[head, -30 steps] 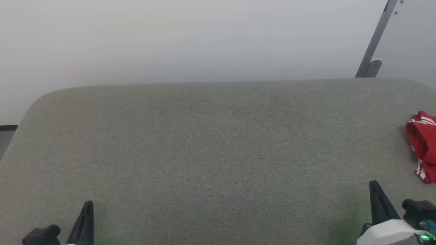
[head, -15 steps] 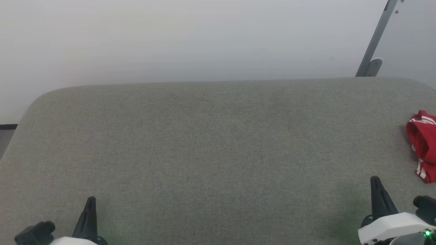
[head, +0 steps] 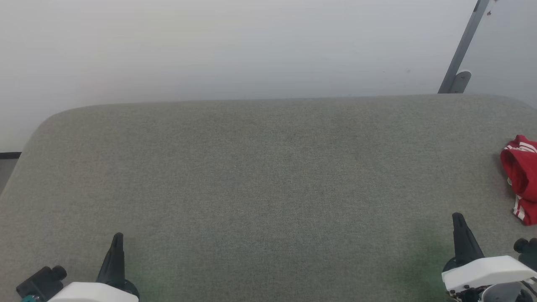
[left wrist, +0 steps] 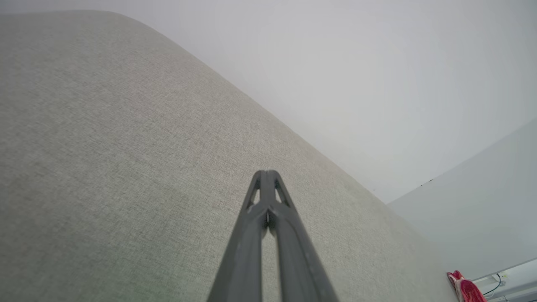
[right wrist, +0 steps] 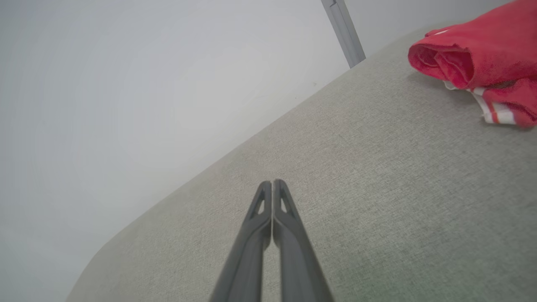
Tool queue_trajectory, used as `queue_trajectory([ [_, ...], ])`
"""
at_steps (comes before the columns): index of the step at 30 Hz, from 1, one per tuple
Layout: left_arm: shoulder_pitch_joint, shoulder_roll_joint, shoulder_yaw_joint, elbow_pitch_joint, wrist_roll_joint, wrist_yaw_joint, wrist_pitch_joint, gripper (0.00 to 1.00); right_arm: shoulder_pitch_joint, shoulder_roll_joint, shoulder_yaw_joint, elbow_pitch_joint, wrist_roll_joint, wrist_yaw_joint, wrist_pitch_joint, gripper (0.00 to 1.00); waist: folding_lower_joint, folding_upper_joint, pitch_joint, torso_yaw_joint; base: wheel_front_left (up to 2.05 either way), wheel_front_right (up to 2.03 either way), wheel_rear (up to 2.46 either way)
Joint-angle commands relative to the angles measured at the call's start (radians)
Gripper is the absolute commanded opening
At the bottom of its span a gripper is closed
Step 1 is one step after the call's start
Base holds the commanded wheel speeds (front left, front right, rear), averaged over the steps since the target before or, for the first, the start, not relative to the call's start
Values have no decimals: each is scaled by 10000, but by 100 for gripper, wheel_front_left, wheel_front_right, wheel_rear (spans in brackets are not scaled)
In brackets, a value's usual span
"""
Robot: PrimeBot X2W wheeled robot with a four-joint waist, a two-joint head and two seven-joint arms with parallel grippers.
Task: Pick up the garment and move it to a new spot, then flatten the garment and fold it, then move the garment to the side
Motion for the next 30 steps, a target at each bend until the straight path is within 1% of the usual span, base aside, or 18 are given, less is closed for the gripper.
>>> queue_trajectory([
  [1, -293, 43, 54, -153, -370, 0, 74, 0, -258, -20, 19, -190, 381, 2, 83, 0, 0, 0, 4, 0, 0, 0, 0],
  [14, -543, -166, 58, -186, -1845, 0, 523, 0, -400, 39, 79, -263, 2148, 3, 528, 0, 0, 0, 37, -2, 0, 0, 0],
  [30, -791, -399, 63, -218, -3465, 0, 1011, 0, -541, 108, 149, -326, 4038, 3, 1000, 0, 0, 0, 78, -5, 0, 0, 0],
])
